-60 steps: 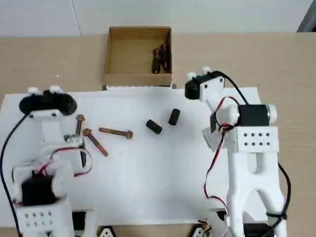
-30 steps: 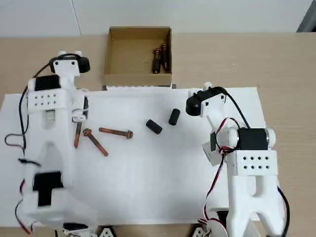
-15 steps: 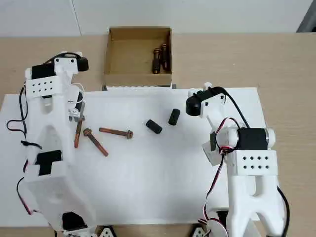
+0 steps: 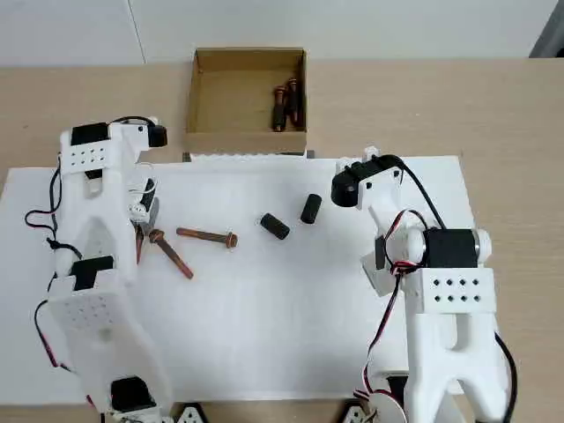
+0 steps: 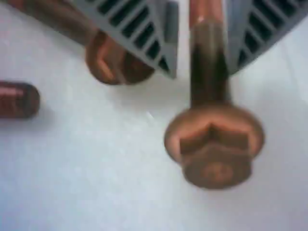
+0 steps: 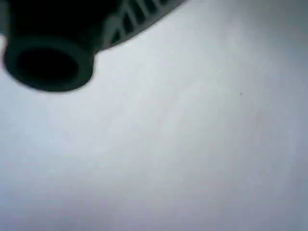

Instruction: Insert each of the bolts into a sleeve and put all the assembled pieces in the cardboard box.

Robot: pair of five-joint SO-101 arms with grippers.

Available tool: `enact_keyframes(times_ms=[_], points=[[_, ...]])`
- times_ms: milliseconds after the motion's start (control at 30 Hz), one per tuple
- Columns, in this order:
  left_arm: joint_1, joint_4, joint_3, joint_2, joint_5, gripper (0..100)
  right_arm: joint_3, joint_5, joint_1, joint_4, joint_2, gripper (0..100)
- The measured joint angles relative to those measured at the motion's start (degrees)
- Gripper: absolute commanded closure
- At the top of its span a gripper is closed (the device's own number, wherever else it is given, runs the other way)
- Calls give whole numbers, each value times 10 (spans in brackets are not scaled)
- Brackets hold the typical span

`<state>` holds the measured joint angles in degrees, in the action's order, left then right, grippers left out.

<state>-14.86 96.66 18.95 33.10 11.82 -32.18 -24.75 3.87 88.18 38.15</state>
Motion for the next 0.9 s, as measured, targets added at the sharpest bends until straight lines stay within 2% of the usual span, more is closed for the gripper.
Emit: enact_keyframes(times_ms=[233,600,733,900], points=[[0,-22,4,19,0,996,0,0,0,0,0,995],[2,-22,4,19,-1,995,0,0,0,1,7,995],[2,-1,4,-27,-1,995,0,0,0,27,58,995],[8,19,-11,-163,-1,995,0,0,0,69,158,995]])
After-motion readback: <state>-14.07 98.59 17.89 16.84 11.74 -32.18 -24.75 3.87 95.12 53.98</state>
